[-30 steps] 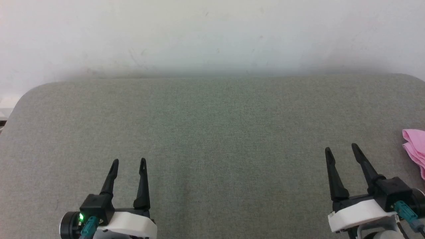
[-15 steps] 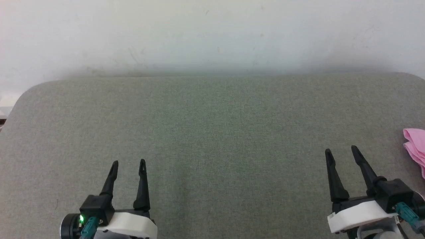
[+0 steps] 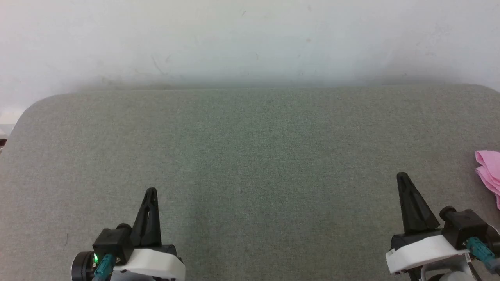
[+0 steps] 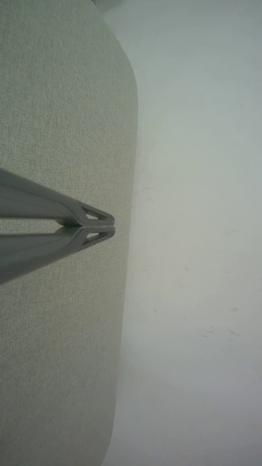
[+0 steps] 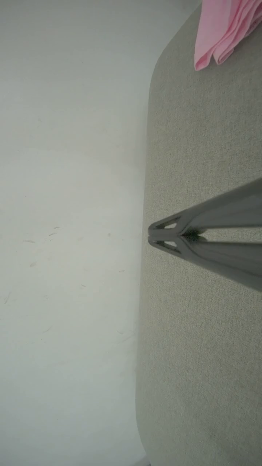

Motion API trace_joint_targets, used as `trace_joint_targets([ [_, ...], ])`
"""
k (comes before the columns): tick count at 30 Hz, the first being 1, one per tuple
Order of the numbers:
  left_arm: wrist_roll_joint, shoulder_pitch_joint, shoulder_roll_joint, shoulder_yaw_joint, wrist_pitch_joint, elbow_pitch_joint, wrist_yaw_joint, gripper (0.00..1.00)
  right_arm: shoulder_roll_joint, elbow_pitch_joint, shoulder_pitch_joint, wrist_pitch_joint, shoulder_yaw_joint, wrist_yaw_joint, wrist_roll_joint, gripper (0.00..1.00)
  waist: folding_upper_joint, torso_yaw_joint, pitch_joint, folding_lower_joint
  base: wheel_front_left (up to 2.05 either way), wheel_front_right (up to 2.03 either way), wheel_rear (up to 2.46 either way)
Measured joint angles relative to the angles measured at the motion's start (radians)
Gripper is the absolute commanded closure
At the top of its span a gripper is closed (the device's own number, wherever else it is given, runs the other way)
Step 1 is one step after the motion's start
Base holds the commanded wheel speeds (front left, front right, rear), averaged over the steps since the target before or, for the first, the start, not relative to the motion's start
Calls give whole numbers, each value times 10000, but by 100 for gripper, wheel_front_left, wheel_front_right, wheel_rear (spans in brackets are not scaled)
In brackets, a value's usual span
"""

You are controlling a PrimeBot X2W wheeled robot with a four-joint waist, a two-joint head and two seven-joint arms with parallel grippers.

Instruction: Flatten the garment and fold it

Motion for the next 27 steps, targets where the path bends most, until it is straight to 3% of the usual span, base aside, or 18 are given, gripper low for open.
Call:
trace_joint_targets([
  [27, 265, -27, 0, 46, 539, -130, -21, 100, 0, -138, -1, 516, 21, 0, -163, 100, 0, -62, -73, 0, 0, 0, 0],
])
